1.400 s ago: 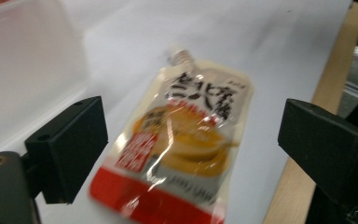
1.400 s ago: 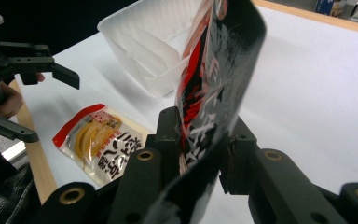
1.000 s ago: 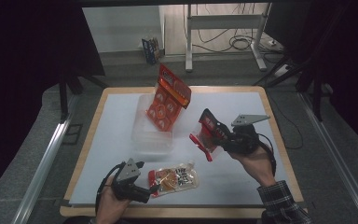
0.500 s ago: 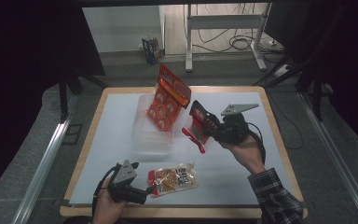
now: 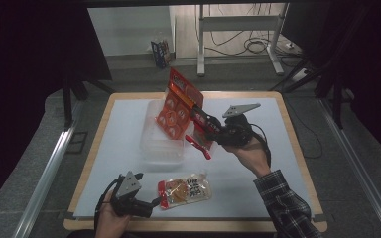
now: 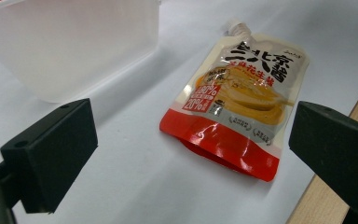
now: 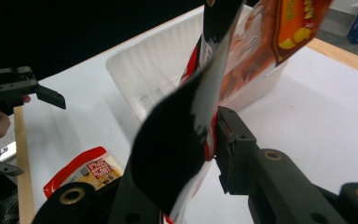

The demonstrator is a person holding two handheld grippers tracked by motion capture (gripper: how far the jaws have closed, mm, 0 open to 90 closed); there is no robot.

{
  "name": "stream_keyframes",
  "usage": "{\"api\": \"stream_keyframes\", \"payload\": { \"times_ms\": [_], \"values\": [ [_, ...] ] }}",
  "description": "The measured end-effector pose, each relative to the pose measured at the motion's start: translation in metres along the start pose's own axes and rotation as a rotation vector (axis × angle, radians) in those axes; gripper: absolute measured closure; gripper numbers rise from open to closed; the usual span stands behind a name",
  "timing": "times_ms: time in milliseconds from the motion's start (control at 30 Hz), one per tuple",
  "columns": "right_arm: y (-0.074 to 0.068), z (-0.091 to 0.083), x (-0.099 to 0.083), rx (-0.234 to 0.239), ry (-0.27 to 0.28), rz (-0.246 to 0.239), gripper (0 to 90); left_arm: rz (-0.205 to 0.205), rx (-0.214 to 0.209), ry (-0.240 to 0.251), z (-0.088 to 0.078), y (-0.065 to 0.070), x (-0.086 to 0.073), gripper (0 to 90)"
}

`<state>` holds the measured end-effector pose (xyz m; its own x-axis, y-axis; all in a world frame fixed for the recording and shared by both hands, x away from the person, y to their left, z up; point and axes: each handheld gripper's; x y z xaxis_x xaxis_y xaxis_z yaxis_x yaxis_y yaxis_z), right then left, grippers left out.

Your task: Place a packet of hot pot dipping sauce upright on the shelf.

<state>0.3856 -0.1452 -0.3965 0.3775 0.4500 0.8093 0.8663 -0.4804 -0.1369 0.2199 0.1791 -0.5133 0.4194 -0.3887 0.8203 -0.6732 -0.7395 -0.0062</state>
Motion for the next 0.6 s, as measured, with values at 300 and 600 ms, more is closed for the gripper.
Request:
{"api": "stream_keyframes", "payload": {
  "times_ms": [300,600],
  "values": [
    [0.000,0.021,0.002,0.024,-0.041,-0.020,71.1,0.025,0.014,-0.008,0.001,0.002,0.000,1.0],
    [-0.001,0.037,0.006,0.028,-0.069,-0.047,71.6,0.028,0.017,-0.011,0.001,0.002,0.000,1.0]
  ]
}}
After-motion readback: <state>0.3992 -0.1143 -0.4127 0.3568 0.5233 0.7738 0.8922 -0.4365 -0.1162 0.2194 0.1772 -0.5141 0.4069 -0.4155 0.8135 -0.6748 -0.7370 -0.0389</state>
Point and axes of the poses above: each handheld gripper's, and its own axes: z roughly forward along the jaws, x roughly out of its top, y roughly to its right, and after that the axes turned 1 degree about x, right-handed
